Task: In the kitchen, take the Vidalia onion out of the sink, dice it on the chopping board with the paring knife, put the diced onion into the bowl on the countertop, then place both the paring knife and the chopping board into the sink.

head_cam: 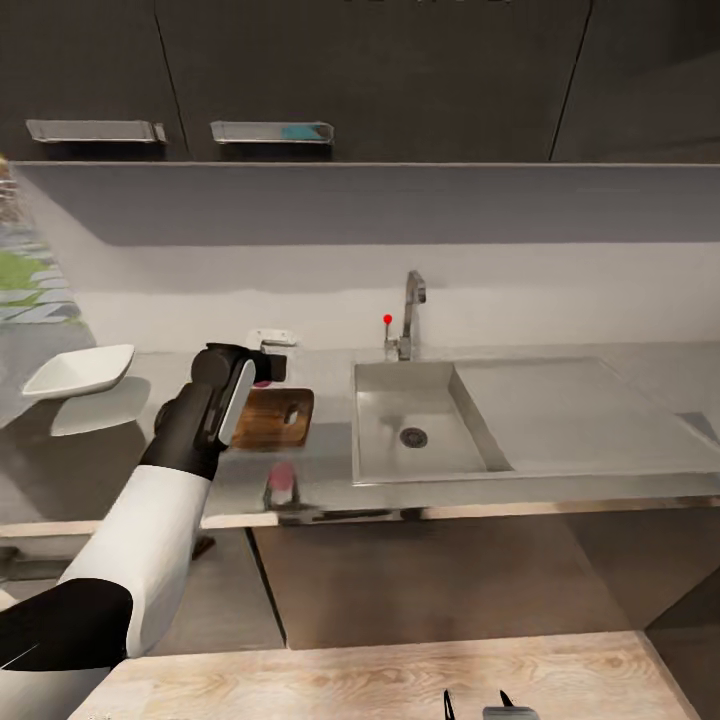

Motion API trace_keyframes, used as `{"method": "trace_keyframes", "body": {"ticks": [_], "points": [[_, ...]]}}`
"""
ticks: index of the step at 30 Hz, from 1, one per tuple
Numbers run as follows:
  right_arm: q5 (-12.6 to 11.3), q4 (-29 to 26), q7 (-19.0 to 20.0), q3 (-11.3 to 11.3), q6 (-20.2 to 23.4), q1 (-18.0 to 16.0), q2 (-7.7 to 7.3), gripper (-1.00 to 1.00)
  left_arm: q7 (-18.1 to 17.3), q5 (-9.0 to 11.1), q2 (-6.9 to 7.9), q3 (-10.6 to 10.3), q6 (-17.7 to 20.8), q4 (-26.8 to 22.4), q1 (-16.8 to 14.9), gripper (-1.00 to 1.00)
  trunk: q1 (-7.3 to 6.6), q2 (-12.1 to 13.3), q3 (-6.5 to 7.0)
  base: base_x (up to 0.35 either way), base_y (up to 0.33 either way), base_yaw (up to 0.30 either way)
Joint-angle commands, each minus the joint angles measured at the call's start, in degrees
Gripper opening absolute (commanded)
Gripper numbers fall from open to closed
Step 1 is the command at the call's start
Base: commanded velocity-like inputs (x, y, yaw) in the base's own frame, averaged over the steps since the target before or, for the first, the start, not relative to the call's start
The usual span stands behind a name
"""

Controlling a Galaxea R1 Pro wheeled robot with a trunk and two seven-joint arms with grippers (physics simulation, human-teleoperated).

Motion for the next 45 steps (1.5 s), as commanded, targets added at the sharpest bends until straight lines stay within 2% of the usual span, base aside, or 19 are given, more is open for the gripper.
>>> {"method": "trace_keyframes", "body": {"ticks": [1,12,32,38,45], "points": [[-0.36,0.04,-0.26,0.5,-0.17,-0.03,0.01,1.0,0.19,-0.03,0.03,-0.09,0.18,0.07,-0.03,-1.0,0.0,-0.03,0.01,0.002,0.254,0.212],[-0.36,0.04,-0.26,0.5,-0.17,-0.03,0.01,1.0,0.2,-0.03,0.34,-0.17,0.03,0.62,0.04,-1.0,0.0,-0.03,0.61,0.0,0.092,0.218],[-0.36,0.04,-0.26,0.5,-0.17,-0.03,-0.06,1.0,0.03,0.14,-0.05,-0.35,-0.36,8.39,0.08,-1.0,0.0,-0.03,0.65,0.06,-0.068,0.009],[-0.36,0.04,-0.26,0.5,-0.17,-0.03,-0.07,1.0,0.02,0.08,-0.08,-0.35,-3.54,11.62,0.08,-1.0,0.0,-0.03,0.65,0.001,-0.002,0.0],[-0.36,0.04,-0.26,0.5,-0.17,-0.03,-0.08,1.0,0.02,0.08,-0.08,-0.35,-4.3,12.76,0.1,-1.0,0.0,-0.03,0.65,0.0,0.0,0.0]]}}
